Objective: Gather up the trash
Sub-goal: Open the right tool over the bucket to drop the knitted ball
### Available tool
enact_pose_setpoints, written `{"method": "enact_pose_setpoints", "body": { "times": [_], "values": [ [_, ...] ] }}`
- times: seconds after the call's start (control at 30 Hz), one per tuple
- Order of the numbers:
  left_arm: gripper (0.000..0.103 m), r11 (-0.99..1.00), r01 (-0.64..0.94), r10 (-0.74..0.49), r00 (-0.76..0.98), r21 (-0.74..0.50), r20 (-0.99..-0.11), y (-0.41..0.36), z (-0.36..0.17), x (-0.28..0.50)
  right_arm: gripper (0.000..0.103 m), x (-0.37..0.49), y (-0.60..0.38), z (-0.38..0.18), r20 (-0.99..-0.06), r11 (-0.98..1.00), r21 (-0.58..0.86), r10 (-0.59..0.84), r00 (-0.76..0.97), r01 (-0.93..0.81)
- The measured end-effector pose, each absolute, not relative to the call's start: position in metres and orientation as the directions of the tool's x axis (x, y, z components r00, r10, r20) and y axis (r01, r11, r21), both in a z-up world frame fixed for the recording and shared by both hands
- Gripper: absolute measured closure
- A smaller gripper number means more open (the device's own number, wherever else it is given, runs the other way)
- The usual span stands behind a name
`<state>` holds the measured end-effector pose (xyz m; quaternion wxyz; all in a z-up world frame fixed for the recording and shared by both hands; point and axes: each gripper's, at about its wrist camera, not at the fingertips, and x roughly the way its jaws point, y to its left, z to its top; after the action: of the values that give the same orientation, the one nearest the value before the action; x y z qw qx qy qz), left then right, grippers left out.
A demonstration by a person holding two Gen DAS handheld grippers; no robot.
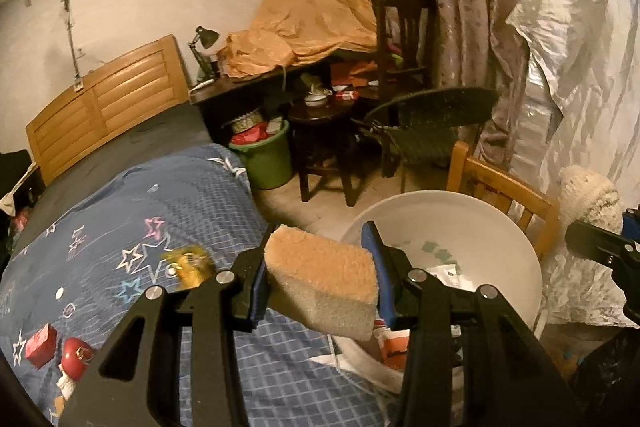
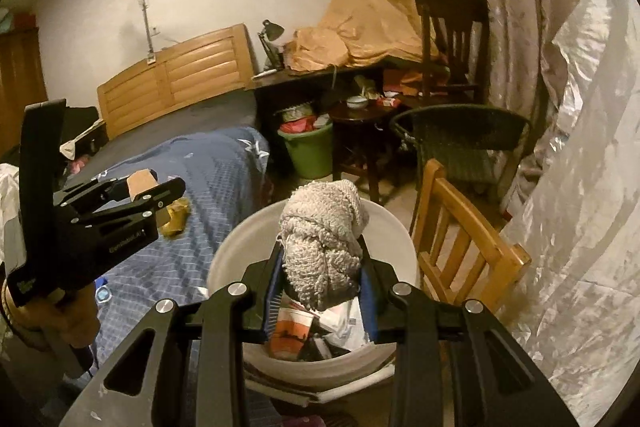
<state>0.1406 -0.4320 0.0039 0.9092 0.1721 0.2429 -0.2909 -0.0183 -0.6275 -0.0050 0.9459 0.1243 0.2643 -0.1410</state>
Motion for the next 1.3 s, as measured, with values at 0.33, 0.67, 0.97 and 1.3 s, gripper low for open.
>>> {"method": "enact_pose_setpoints", "body": {
  "times": [0.33,0.67,0.97,1.3],
  "values": [
    [0.063,0.758,0.626,-0.431,0.693,0.185,-0.578,-0.454,-0.016,0.147,0.070,-0.001,-0.641,-0.026,-0.560,0.922,0.186,-0.186,0.807,0.341],
    [0.063,0.756,0.628,-0.424,0.685,0.185,-0.592,-0.459,-0.022,0.152,0.070,0.013,-0.640,-0.033,-0.566,0.927,0.190,-0.165,0.808,0.323],
    [0.063,0.758,0.627,-0.418,0.679,0.181,-0.603,-0.462,-0.027,0.159,0.069,0.029,-0.635,-0.037,-0.574,0.936,0.185,-0.144,0.806,0.298],
    [0.060,0.762,0.633,-0.439,0.659,0.135,-0.610,-0.465,-0.025,0.173,0.054,0.048,-0.634,-0.036,-0.580,0.947,0.159,-0.139,0.803,0.279]
  ]
}}
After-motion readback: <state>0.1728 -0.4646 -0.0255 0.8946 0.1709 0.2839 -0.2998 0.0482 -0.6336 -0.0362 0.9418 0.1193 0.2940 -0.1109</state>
